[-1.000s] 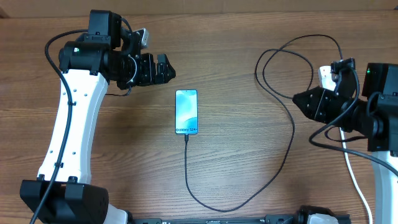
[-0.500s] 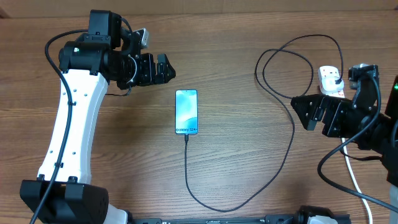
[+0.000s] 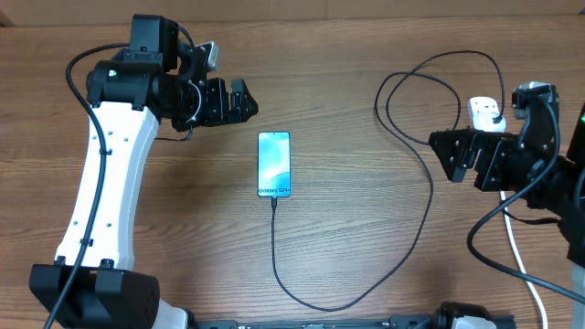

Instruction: Plug charger to phone and switch on socket

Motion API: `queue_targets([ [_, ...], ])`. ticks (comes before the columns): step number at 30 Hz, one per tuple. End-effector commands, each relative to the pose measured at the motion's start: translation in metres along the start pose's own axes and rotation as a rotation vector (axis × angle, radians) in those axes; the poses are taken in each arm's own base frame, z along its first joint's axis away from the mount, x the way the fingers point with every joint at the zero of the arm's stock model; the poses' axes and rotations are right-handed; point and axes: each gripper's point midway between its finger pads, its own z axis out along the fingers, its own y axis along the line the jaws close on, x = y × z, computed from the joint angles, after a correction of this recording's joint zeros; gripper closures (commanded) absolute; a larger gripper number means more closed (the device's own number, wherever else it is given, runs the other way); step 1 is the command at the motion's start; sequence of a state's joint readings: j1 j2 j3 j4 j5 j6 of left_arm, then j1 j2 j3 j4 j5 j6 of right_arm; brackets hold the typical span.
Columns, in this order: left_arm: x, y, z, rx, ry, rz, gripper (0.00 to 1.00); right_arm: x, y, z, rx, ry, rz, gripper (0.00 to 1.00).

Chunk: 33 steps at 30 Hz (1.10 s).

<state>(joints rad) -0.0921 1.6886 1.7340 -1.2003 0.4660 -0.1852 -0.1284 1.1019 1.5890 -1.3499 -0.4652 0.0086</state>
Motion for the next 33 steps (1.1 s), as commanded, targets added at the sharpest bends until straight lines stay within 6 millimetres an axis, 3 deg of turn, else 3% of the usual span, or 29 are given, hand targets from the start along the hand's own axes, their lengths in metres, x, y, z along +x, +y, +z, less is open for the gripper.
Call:
queue_targets([
  [1, -0.002, 0.002, 0.001, -0.006, -0.001, -0.004, 0.00, -0.010, 0.005, -0.007, 0.001, -0.065, -0.087, 0.00],
  [7, -0.002, 0.002, 0.001, -0.006, -0.001, -0.004, 0.00, -0.027, 0.003, -0.016, 0.038, -0.265, -0.188, 0.00],
  [14, -0.002, 0.002, 0.001, -0.006, -0.001, -0.004, 0.00, -0.028, 0.002, -0.022, 0.066, -0.522, -0.318, 0.00],
  [20, -0.002, 0.002, 0.001, -0.006, -0.001, -0.004, 0.00, -0.008, -0.011, -0.007, 0.126, -0.698, -0.367, 0.00],
  [33, -0.002, 0.002, 0.001, -0.006, -0.001, -0.004, 0.00, 0.055, -0.041, 0.040, 0.109, -0.836, -0.402, 0.00],
])
